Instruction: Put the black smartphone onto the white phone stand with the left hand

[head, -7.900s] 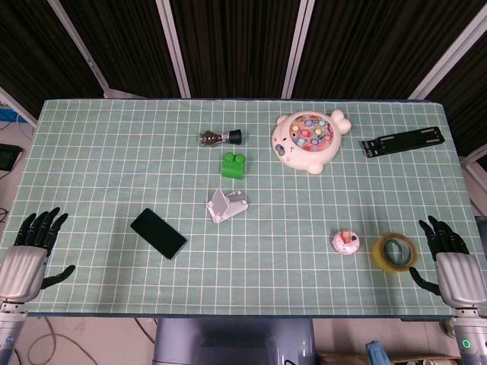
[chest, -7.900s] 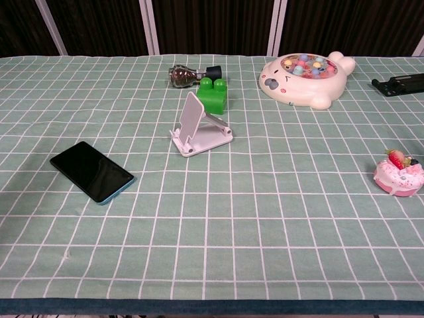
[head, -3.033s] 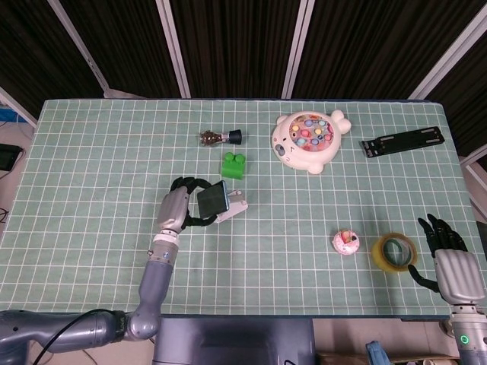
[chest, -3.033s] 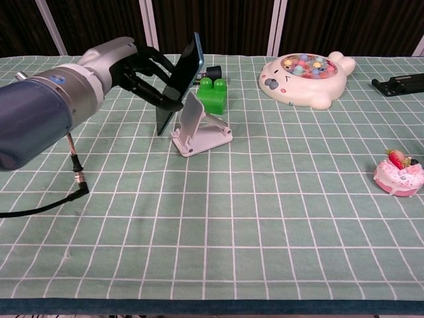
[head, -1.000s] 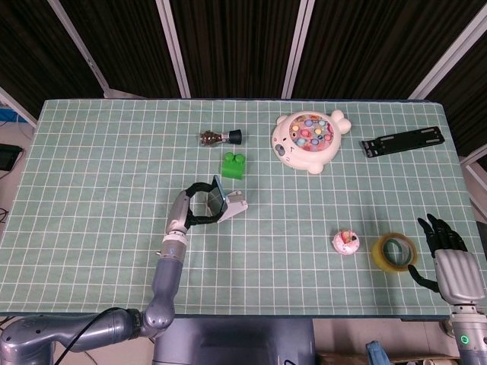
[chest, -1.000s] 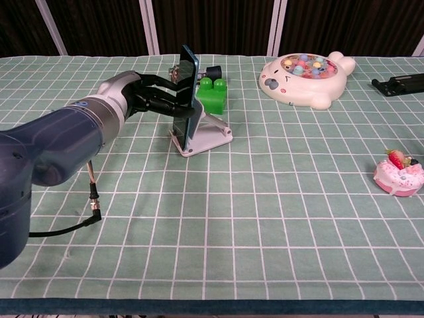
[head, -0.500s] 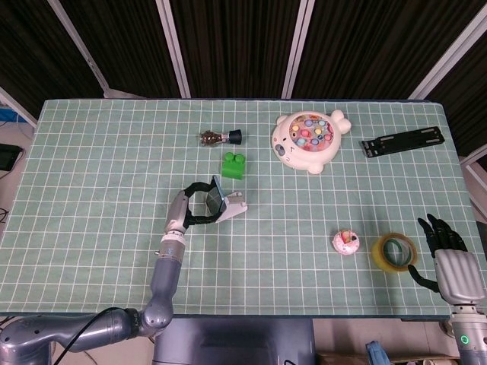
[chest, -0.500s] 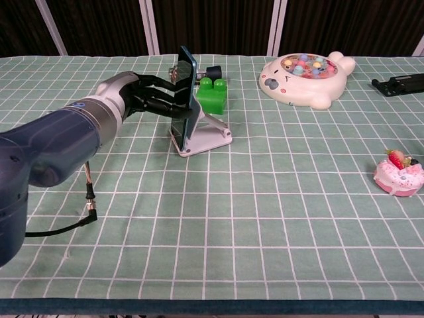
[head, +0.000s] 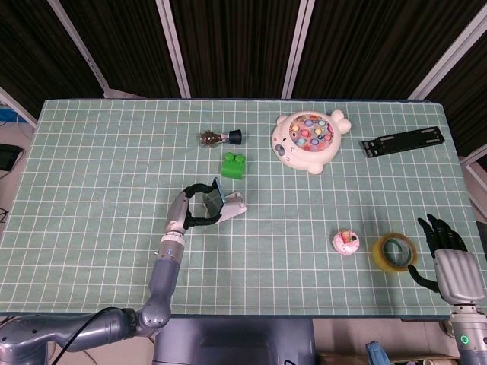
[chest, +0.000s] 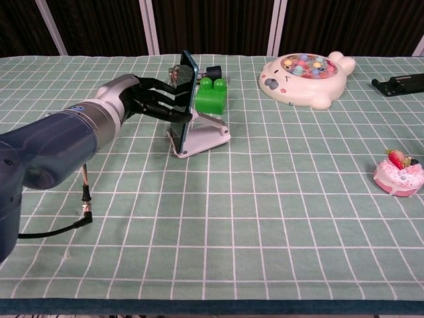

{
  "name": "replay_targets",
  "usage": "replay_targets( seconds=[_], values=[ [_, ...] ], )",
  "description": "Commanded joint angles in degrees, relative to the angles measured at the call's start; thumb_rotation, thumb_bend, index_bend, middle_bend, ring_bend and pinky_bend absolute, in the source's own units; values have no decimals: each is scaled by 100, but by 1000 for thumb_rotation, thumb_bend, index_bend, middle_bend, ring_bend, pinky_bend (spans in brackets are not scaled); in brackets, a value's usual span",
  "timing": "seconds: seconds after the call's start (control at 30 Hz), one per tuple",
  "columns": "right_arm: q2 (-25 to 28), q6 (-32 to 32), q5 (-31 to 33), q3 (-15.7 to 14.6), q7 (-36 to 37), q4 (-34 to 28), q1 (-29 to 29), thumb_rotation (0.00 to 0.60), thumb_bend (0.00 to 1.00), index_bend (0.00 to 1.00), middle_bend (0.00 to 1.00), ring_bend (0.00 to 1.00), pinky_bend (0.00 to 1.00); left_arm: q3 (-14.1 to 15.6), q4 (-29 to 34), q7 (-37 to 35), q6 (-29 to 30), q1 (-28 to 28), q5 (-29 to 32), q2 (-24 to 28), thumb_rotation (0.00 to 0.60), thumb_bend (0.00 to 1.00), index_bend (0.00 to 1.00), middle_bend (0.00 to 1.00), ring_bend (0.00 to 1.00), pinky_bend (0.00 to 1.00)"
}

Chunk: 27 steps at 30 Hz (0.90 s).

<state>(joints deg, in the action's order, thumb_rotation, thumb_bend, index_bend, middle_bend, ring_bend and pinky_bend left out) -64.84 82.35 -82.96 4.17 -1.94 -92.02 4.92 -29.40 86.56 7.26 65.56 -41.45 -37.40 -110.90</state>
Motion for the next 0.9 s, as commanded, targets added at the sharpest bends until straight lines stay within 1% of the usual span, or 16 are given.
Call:
replay_targets(
  seconds=[0.03, 0.1, 0.17, 0.33, 0.43, 0.6, 0.77, 0.87, 0.9],
  values=[
    [1, 3, -2, -1, 0, -1, -1, 600, 362, 68, 0, 0, 151, 38, 20, 14, -18, -5, -60, 27, 600, 234, 206, 207, 0, 1],
    [5, 5, -4, -1, 4, -5, -2, 600, 362, 68, 0, 0, 151, 66, 27, 33, -23, -9, -96, 44, 600, 234, 180, 152, 0, 0],
    [6, 4, -5, -2, 3, -6, -2, 600, 362, 68, 0, 0, 151, 72, 39, 43, -25, -14, -108, 55, 600, 234, 162, 126, 0, 0],
    [2, 2, -3, -1, 2, -2, 0, 600, 362, 67, 0, 0, 151, 79, 32, 15, -24, -8, -125, 57, 600, 234, 119, 72, 0, 0],
    [2, 4, -5, -1, 1, 0, -1, 600, 362, 68, 0, 0, 151, 83, 48, 30, -21, -16, -148, 77, 600, 234, 97, 56, 0, 0],
    [5, 3, -4, -1, -4, -7, -1, 600, 361, 68, 0, 0, 151, 161, 168, 28, -2, 24, -279, 157, 600, 234, 52, 18, 0, 0],
    [1, 7, -9, -1, 4, 0, -1, 600, 362, 67, 0, 0, 151, 448, 555, 51, 148, 226, -665, 426, 600, 234, 17, 0, 0, 0],
    [2, 14, -13, -2, 6, 0, -5, 600, 362, 68, 0, 0, 151, 744, 854, 160, 319, 410, -1071, 733, 600, 224, 3, 0, 0, 0],
    [3, 16, -15, -3, 1, 0, -5, 600, 362, 68, 0, 0, 151, 940, 1026, 237, 413, 518, -1354, 947, 600, 212, 0, 0, 0, 0]
  ],
)
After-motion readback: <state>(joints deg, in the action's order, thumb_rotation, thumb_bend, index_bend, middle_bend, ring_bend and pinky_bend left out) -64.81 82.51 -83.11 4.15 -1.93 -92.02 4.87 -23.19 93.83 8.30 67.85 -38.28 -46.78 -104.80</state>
